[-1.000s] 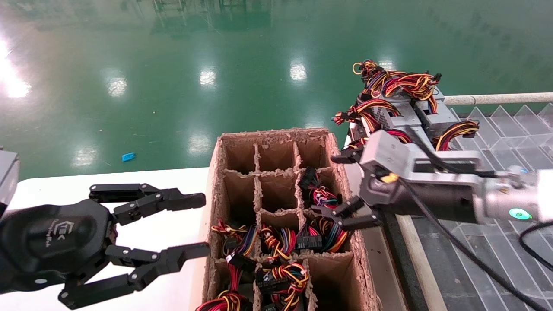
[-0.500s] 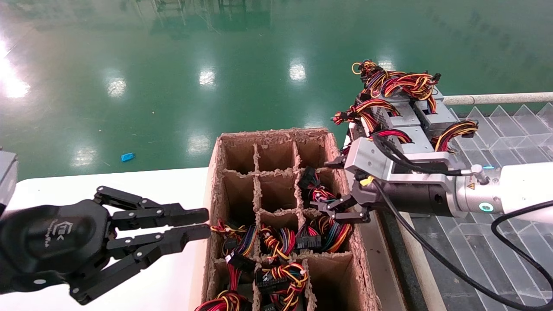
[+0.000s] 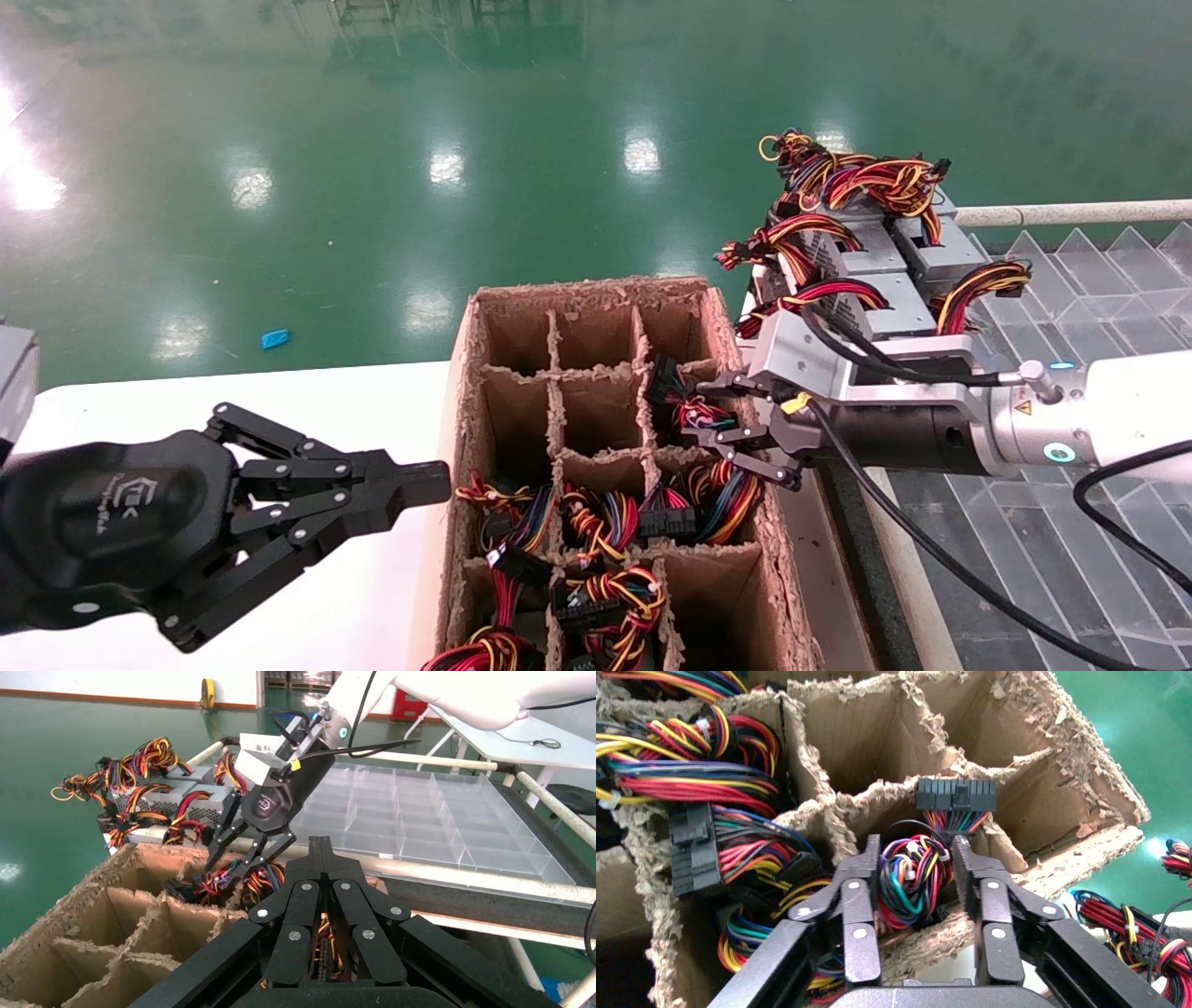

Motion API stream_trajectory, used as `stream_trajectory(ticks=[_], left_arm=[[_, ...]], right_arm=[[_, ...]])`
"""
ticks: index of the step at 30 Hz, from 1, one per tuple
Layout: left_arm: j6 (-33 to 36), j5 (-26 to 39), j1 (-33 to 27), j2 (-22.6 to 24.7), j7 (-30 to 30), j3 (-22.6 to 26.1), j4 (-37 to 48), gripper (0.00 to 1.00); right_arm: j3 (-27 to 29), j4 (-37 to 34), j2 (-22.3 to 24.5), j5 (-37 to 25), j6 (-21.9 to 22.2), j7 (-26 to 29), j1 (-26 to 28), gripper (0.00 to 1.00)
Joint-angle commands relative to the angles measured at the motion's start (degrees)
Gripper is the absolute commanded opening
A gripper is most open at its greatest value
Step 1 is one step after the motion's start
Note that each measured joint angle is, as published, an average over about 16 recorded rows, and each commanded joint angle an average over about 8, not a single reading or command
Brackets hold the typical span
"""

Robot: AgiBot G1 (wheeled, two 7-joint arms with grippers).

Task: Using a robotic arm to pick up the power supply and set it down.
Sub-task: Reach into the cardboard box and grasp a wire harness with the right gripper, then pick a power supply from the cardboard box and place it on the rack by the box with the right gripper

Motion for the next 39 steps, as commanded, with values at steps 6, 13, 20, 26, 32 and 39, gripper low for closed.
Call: stream_trajectory(ticks=[6, 13, 20, 26, 32, 39], left_arm=[[0.0, 0.0, 0.0, 0.0, 0.0, 0.0, 0.0, 0.00], [0.0, 0.0, 0.0, 0.0, 0.0, 0.0, 0.0, 0.00], [0.0, 0.0, 0.0, 0.0, 0.0, 0.0, 0.0, 0.00], [0.0, 0.0, 0.0, 0.0, 0.0, 0.0, 0.0, 0.00], [0.0, 0.0, 0.0, 0.0, 0.0, 0.0, 0.0, 0.00], [0.0, 0.0, 0.0, 0.0, 0.0, 0.0, 0.0, 0.00]], right_arm=[[-0.7, 1.2, 0.4, -1.3, -1.3, 1.1, 0.9, 0.00], [-1.1, 2.3, 0.5, -2.3, -2.1, 1.7, 1.9, 0.00], [-0.7, 3.3, 0.2, -2.2, -1.8, -1.2, 3.1, 0.00], [-0.6, 3.7, -0.2, -2.1, -2.6, -5.1, 4.9, 0.00], [-0.8, 4.0, -0.7, -2.5, -3.7, -9.0, 7.2, 0.00], [-0.5, 4.3, -0.8, -2.9, -4.2, -13.8, 9.8, 0.00]])
